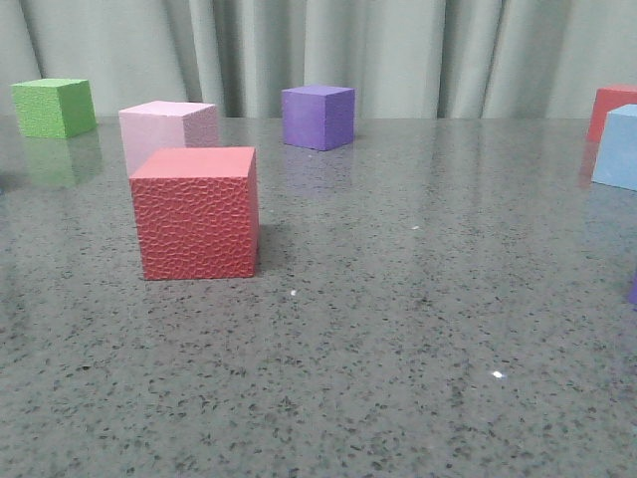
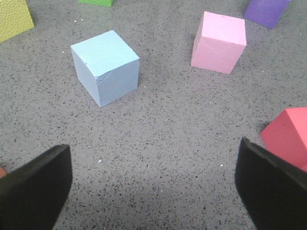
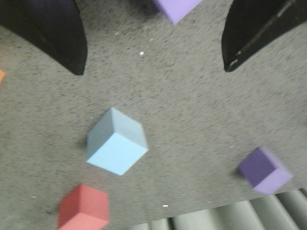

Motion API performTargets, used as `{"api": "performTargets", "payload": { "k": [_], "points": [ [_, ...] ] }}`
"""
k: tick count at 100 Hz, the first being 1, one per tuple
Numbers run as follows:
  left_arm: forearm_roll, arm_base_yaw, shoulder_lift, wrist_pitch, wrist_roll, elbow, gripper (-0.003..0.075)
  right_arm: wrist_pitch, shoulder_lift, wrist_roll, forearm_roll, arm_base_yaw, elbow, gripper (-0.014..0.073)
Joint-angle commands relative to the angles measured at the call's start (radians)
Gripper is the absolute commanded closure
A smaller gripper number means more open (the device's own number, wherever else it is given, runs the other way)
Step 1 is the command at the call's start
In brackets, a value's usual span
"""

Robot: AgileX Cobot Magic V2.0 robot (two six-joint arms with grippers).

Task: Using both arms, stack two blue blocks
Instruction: 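Lower the open right gripper over the light blue cube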

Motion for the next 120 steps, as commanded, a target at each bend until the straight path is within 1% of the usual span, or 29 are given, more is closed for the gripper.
{"api": "performTargets", "payload": {
  "k": [1, 23, 50, 60, 82, 120],
  "points": [
    [-0.008, 0.002, 0.006, -0.064, -0.007, -0.036, 0.0069, -0.045, 0.081, 0.047, -0.047, -0.024, -0.089, 0.0015],
    [-0.008, 0.002, 0.006, -0.063, -0.007, -0.036, 0.0069, -0.009, 0.303, 0.053, -0.047, -0.051, -0.236, 0.0015],
    [-0.008, 0.002, 0.006, -0.063, -0.007, -0.036, 0.0069, 0.009, 0.531, 0.145, -0.046, -0.051, -0.393, 0.0015],
    [-0.008, 0.002, 0.006, -0.063, -0.007, -0.036, 0.0069, 0.045, 0.610, 0.164, -0.046, -0.051, -0.450, 0.0015],
    [-0.008, 0.002, 0.006, -0.063, -0.007, -0.036, 0.0069, 0.088, 0.729, 0.202, -0.046, -0.051, -0.544, 0.0015],
    [-0.008, 0.002, 0.006, -0.063, -0.007, -0.036, 0.0069, 0.141, 0.855, 0.240, -0.046, -0.051, -0.624, 0.0015]
  ]
}}
